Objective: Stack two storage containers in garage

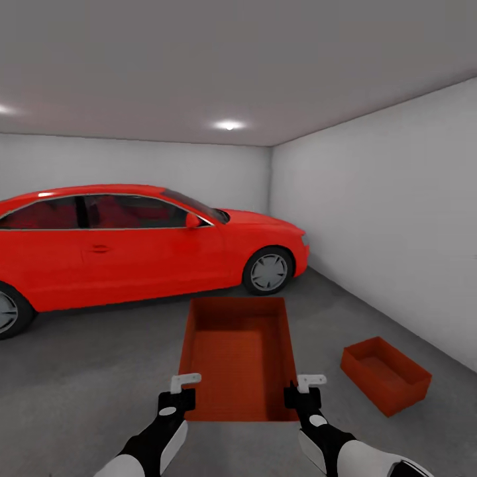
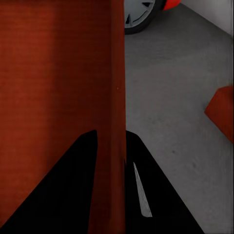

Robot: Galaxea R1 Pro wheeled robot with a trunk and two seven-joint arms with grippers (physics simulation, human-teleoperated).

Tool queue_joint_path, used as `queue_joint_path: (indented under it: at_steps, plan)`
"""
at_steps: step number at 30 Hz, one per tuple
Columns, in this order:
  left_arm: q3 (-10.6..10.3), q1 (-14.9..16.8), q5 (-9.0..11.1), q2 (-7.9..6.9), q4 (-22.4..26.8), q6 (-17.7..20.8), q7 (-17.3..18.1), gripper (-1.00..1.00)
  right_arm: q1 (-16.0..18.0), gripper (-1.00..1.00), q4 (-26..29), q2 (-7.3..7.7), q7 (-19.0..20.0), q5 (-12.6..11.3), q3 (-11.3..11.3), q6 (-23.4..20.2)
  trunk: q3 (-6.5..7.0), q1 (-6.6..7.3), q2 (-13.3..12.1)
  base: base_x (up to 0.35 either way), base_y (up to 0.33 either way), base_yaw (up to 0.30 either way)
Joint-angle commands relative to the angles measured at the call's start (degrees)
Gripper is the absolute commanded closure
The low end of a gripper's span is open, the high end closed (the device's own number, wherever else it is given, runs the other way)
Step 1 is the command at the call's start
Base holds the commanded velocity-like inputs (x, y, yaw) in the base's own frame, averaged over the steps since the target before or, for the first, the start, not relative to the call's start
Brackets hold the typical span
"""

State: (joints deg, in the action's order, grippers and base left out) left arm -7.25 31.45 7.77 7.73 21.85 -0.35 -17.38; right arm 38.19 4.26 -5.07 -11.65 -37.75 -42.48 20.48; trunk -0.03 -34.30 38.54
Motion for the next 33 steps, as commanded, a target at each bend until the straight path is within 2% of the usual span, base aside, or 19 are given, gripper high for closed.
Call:
queue_joint_path:
  at_steps: [1,33]
  plan:
    - [1.4,0.0,1.2,-2.72,0.0,0.0,-0.4,1.0,0.0,1.0,0.2,0.41,0.1,0.8,3.3,0.2,-0.01,-0.05,0.0,0.322,0.0,-0.282]
    - [1.4,0.0,1.1,-2.74,0.0,0.0,-0.4,1.0,0.0,1.0,0.2,0.41,0.3,0.8,3.3,0.2,-0.01,-0.05,0.0,0.321,0.0,-0.282]
